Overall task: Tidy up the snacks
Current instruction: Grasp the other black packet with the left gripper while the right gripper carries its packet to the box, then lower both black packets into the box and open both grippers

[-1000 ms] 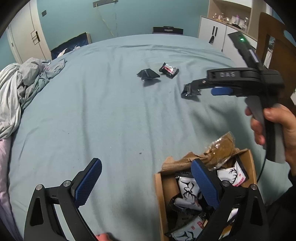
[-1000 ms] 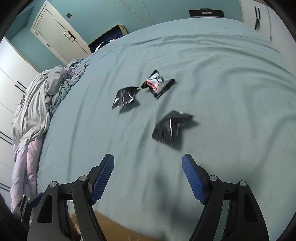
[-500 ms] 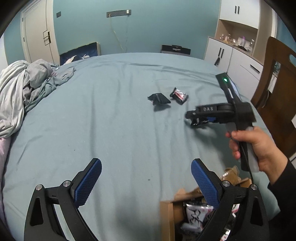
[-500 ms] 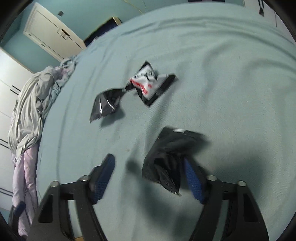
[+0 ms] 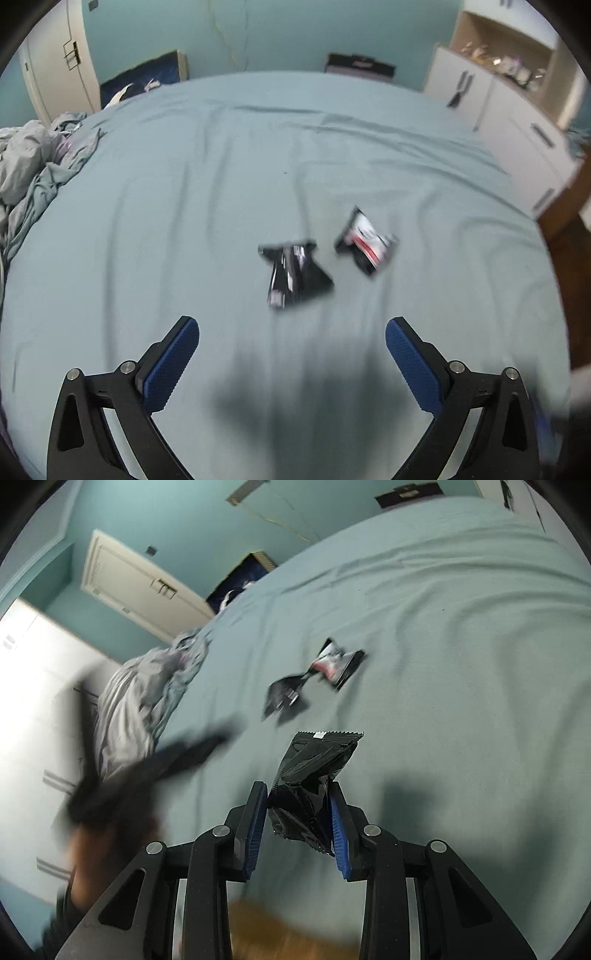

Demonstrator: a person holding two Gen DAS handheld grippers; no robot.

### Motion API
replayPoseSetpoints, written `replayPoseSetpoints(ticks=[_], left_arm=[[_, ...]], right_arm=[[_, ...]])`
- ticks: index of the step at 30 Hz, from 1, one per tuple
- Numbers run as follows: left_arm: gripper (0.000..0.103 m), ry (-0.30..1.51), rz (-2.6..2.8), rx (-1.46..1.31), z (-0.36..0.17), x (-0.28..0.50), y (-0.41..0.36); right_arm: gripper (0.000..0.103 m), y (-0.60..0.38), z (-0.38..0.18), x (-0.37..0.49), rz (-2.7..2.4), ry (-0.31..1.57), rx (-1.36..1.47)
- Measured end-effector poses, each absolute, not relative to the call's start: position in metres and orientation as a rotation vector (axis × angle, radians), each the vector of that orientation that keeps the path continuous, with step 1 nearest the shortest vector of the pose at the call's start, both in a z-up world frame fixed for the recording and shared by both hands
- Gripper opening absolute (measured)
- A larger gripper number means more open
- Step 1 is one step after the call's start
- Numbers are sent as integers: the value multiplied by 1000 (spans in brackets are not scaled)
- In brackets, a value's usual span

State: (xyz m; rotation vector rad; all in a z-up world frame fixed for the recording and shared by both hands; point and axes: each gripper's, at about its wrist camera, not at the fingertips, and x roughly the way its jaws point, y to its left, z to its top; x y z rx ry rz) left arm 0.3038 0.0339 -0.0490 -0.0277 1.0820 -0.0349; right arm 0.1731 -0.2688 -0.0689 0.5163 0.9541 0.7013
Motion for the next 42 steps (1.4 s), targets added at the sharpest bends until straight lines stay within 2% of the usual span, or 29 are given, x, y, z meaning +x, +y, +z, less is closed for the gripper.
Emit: replayPoseSetpoints(ticks=[7,10,11,12,16,22,32,38,42], left_arm=[[99,1231,92,-157,-105,359,46],[69,1293,96,-101,-120,356,47],[21,1261,79,-112,-114,349,49],[15,1259,60,-141,-109,344,52],[14,1278,25,-301,-86,304,70],[13,1165,-89,-158,-30,221,66],[13,1044,-304,-160,39,69,58],[16,963,-400,-73,29,21,40],[19,1066,-409,-21,-12,17,34]], right_arm=[[31,-324,-59,27,733,883,423],[31,-341,-63,-3,681,866,457],[31,-342,-59,-6,672,839,455],[31,-339,-54,-4,665,816,440],[31,-328,-57,11,654,830,439],[31,-308,-55,14,641,883,364],[31,-300,-42,-4,646,835,333],[31,-298,-50,-2,638,852,324],[31,-292,-49,-2,630,864,302]])
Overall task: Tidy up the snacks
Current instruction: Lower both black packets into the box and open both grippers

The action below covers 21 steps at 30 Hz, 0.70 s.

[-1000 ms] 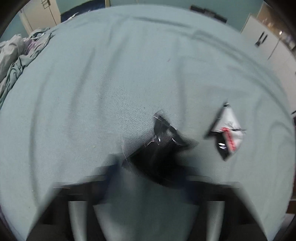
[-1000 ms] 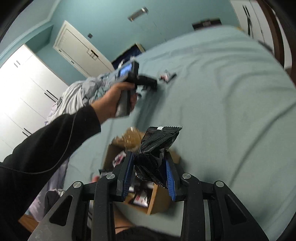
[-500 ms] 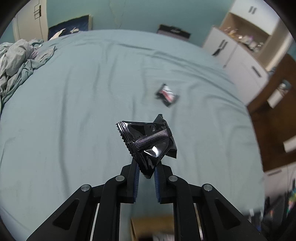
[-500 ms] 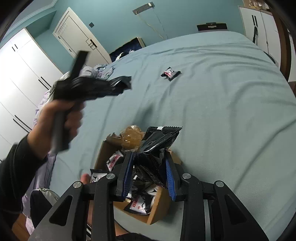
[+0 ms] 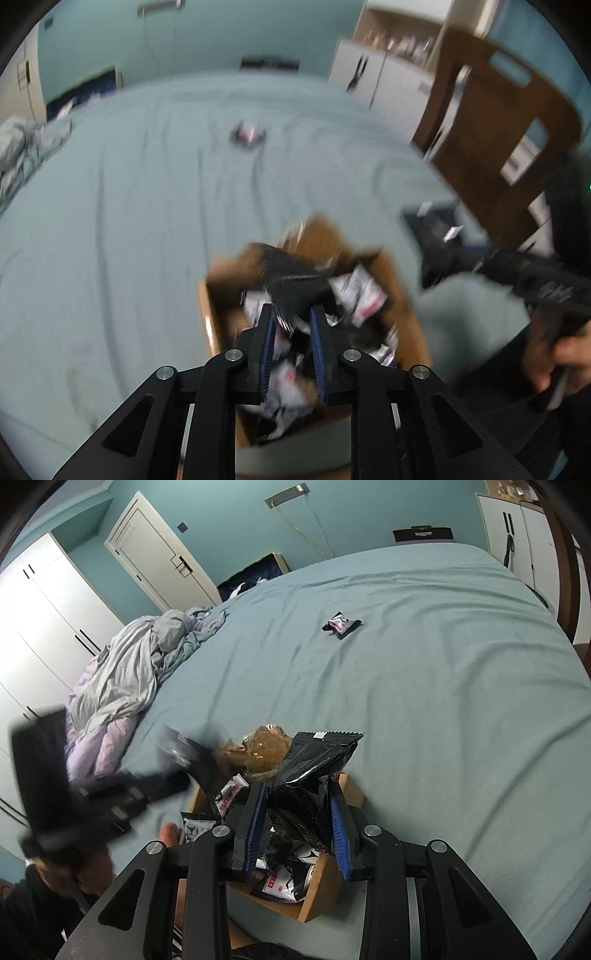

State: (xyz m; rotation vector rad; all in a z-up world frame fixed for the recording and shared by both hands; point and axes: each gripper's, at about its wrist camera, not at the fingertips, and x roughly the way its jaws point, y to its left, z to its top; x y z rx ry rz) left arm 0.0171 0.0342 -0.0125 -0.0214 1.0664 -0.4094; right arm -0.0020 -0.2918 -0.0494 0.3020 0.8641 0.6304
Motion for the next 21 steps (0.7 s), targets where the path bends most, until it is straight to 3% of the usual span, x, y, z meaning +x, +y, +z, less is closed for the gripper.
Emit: replayPoseSetpoints(ticks=[1,3,4,5,21], left_arm=[[19,1076,-424,-36,-13,18,35],[36,1062,-446,-105,-3,24,43],[64,1052,-438,-129,-1,27,46],[83,1012,-411,-178,5,30,54],[85,1049,-115,-95,-13,42,75]], right_arm=[[31,-290,-49,-3,628,867,295],[32,-284,-48,-3,629,874,280],[32,-282,-47,-3,633,874,272],[32,-279,-47,-3,636,874,259],[33,-250,-47,-6,722,893,157]])
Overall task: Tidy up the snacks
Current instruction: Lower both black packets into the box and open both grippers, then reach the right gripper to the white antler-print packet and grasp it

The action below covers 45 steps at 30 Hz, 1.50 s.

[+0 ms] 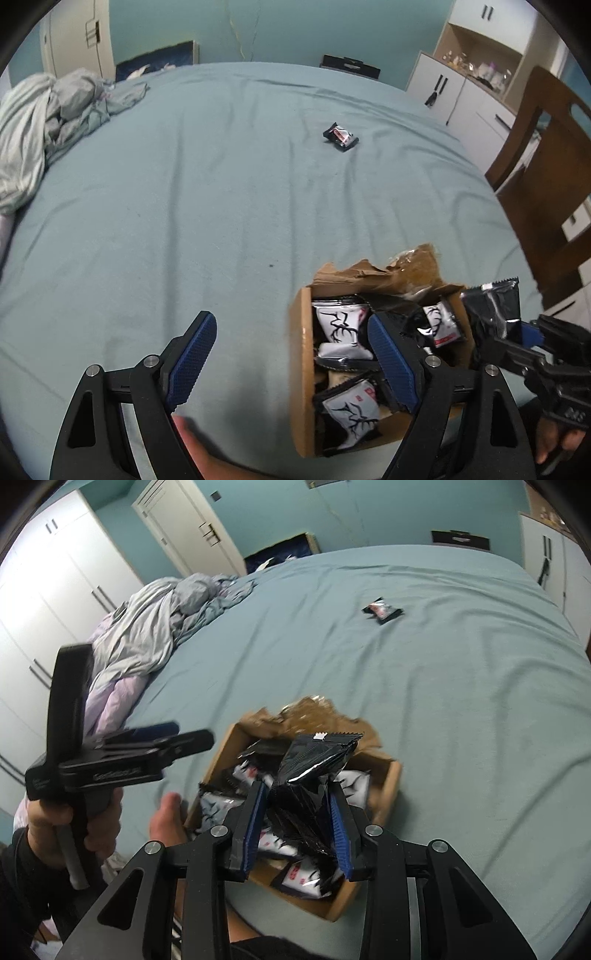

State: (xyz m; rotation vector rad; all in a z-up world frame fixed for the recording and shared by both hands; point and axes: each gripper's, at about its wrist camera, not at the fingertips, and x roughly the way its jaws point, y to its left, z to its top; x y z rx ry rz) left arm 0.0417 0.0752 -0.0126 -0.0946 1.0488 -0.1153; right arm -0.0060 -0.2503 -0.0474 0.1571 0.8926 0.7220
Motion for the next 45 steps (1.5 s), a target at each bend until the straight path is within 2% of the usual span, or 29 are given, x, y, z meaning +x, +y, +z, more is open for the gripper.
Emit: replayPoseSetpoints(ticks=[2,4,6,8,13,20,29,45], left_arm=[[85,1036,-112,-62,-11,40,70],[85,1027,-115,-41,-10,39,66],[85,1016,-115,-23,-9,36,65],[85,1008,-117,-6,-7,34,66],[85,997,-130,22,-4,29,61],[85,986,-151,104,-5,26,47],[85,982,-155,156,-7,32,40],[85,1028,-150,177,-16,45,41]], right_arm=[[38,-247,-45,-7,702,885,130],[53,-245,-41,-7,690,863,113],[74,-246,-37,-11,674,819,116],[78,-251,-31,-13,653,770,135],[79,-265,-26,-13,574,708,167],[79,-287,-32,3,507,748,305],[79,-284,-25,25,480,756,313],[79,-298,-31,115,403,885,381]])
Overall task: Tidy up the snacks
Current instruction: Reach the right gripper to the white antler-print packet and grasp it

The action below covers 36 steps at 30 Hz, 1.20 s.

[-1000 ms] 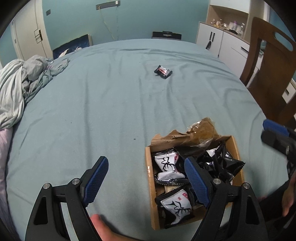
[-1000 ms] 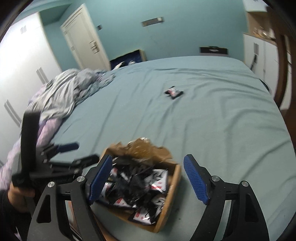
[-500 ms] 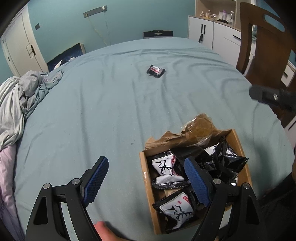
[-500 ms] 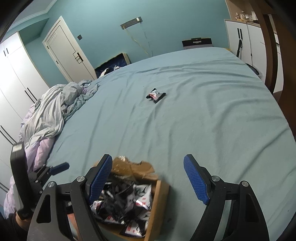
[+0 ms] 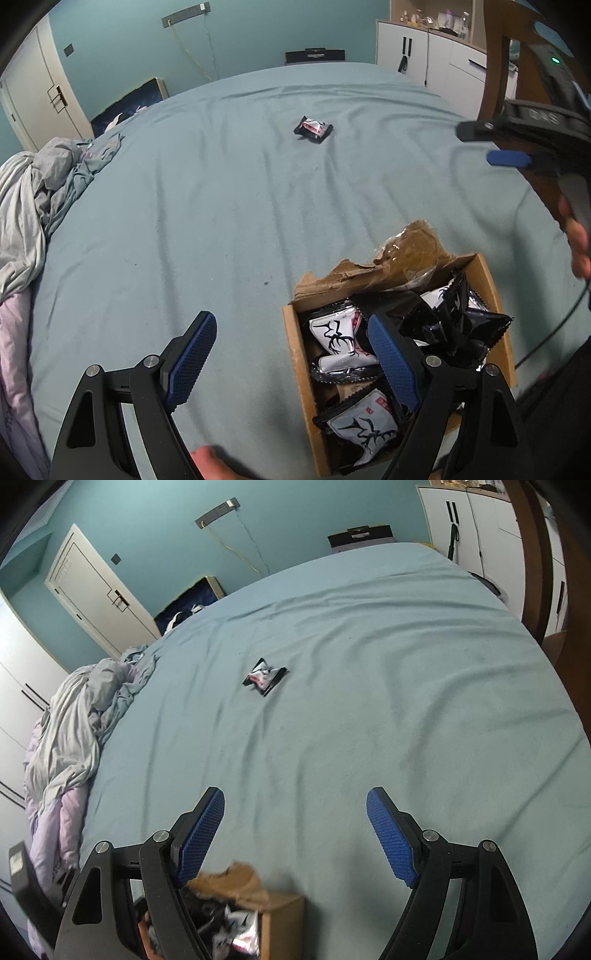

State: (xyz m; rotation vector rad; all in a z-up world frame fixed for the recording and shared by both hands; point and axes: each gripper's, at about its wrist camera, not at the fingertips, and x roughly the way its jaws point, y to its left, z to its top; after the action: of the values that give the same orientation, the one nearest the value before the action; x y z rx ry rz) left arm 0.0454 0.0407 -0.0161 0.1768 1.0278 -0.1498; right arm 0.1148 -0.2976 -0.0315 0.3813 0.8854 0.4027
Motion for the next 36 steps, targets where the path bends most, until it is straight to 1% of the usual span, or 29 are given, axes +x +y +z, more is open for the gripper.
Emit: replayPoseSetpoints(ticks=[7,15,20,26,34,36], left_arm=[[85,1033,-147,164,-15,52,41],[87,1064,-180,118,-18,53,49],[87,1083,-169,106,-22,58,53],[87,1066,-162,118,-19,57,51],[87,1089,-168,68,-23,65,58],[87,1100,-175,54,-24,66,60]], right_arm=[[79,-291,-33,146,397,874,362],[79,-279,-40,187,396,908,330],[79,-282,-39,202,400,888,331],[79,-280,-43,224,418,876,344],[79,-233,-60,289,470,965,353],[79,-213,-61,309,473,983,294]])
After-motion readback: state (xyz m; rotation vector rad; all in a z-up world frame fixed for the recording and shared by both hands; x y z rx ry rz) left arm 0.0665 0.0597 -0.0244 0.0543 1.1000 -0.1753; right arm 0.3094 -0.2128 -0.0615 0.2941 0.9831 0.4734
